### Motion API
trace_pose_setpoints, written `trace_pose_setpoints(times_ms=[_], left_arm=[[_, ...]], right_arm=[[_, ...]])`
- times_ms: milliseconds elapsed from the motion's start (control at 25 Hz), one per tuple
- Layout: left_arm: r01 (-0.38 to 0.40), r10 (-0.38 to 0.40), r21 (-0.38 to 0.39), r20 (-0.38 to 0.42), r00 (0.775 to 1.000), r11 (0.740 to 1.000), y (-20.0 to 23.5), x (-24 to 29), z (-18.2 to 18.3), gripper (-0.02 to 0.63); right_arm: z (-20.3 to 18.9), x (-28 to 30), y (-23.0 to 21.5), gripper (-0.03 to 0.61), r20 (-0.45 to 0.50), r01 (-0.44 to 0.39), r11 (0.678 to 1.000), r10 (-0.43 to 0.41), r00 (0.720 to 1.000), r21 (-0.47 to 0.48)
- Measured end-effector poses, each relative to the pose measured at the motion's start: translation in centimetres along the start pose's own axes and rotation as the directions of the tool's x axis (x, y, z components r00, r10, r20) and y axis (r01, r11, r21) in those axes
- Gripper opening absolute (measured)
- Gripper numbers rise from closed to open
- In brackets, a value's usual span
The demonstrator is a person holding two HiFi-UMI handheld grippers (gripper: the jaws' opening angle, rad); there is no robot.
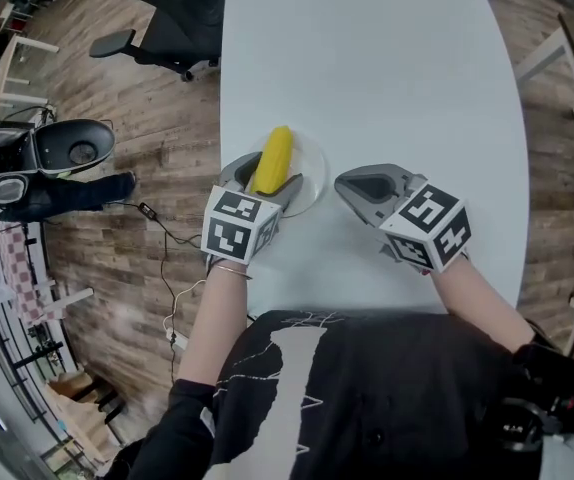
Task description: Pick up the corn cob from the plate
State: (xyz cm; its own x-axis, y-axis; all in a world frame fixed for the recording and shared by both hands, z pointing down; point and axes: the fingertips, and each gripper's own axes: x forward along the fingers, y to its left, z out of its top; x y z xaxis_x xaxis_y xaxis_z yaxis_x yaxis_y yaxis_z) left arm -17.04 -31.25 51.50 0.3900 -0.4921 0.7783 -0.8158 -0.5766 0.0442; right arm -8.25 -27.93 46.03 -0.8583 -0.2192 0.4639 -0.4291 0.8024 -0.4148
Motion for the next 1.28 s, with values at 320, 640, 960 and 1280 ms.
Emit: trace_pose_setpoints(times_ms=[320, 640, 960, 1280], left_arm=[[0.002, -0.002, 0.009, 0.031, 1.000, 1.000, -0.03, 0.07, 0.31, 0.304], [-0.020, 0.020, 0.008, 0.052, 0.998, 1.000, 0.08, 0.05, 0.55, 0.271], [-0.039, 0.037, 0.030, 0.069, 0.997, 0.999, 0.00, 0.13, 0.61, 0.265], [-0.101, 0.093, 0.061, 0.113, 0.989, 0.993, -0.41, -0.45, 0.83, 0.262]], right_arm=[[-0.19, 0.04, 0.12, 0.015, -0.007, 0.005, 1.000, -0.005, 1.000, 0.003], [-0.31, -0.01, 0.01, 0.015, -0.014, 0.009, 1.000, -0.009, 1.000, 0.001], [-0.64, 0.16, 0.10, 0.015, -0.022, 0.011, 1.000, -0.011, 1.000, -0.002], [-0.86, -0.47, 0.31, 0.015, -0.030, 0.025, 1.000, -0.026, 0.999, -0.011]])
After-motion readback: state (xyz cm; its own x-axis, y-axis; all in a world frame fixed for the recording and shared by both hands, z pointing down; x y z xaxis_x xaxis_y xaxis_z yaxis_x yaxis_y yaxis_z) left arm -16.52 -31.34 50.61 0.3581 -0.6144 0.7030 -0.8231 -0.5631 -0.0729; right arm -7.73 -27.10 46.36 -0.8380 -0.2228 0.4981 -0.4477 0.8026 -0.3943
